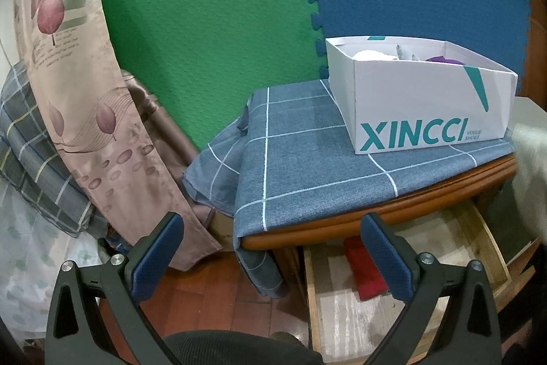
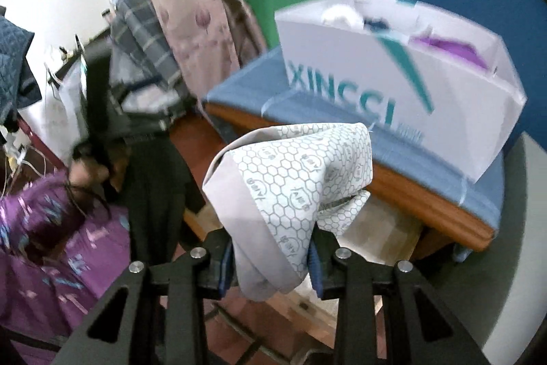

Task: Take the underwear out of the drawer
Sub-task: 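Carry the hexagon-print underwear with the right gripper and release it into the shoebox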

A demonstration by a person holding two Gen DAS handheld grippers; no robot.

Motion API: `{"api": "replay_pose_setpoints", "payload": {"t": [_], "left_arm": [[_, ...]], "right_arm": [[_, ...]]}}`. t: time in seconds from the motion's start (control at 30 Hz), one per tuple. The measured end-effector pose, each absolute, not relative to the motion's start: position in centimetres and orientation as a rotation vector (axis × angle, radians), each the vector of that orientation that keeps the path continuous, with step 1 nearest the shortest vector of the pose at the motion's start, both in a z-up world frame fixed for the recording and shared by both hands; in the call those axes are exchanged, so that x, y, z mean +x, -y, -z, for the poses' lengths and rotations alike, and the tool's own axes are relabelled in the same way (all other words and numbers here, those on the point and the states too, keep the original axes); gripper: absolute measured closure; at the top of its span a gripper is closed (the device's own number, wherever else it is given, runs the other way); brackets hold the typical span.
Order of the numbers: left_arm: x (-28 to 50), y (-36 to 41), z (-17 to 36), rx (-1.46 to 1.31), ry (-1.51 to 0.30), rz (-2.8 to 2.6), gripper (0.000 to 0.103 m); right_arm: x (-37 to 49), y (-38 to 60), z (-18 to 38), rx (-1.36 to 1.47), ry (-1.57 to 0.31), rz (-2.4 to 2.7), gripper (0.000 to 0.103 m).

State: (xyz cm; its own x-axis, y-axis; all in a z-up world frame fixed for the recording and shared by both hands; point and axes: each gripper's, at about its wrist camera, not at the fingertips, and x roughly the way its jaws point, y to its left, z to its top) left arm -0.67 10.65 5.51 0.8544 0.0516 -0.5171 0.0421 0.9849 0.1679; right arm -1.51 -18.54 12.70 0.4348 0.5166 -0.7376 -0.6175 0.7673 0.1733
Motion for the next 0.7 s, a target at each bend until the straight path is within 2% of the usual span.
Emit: {"api": "replay_pose_setpoints", "payload": {"t": [0.2,0.4,0.53,0.7], "left_arm": [[-0.7,-10.8,-5.7,0.17,-0.546,-0.005,0.0],[-0.8,-10.9,-5.8,0.166,-0.543,-0.003,0.0],[-0.8,-10.9,-5.8,0.16,-0.539,0.004,0.0],[-0.8,-11.1,-6.0,0.141,-0.539,0.006,0.0]], "right_arm": [[-1.1,20.0,-18.2,-0.116,-0.731,-0.679,0.069],[2.8,21.4,-23.0,-0.115,-0.637,-0.62,0.069],[7.8,22.2,-23.7,-0.071,-0.648,-0.559,0.069],[14.4,22.5,-22.0,-0.061,-0.708,-0.449,0.069]]}}
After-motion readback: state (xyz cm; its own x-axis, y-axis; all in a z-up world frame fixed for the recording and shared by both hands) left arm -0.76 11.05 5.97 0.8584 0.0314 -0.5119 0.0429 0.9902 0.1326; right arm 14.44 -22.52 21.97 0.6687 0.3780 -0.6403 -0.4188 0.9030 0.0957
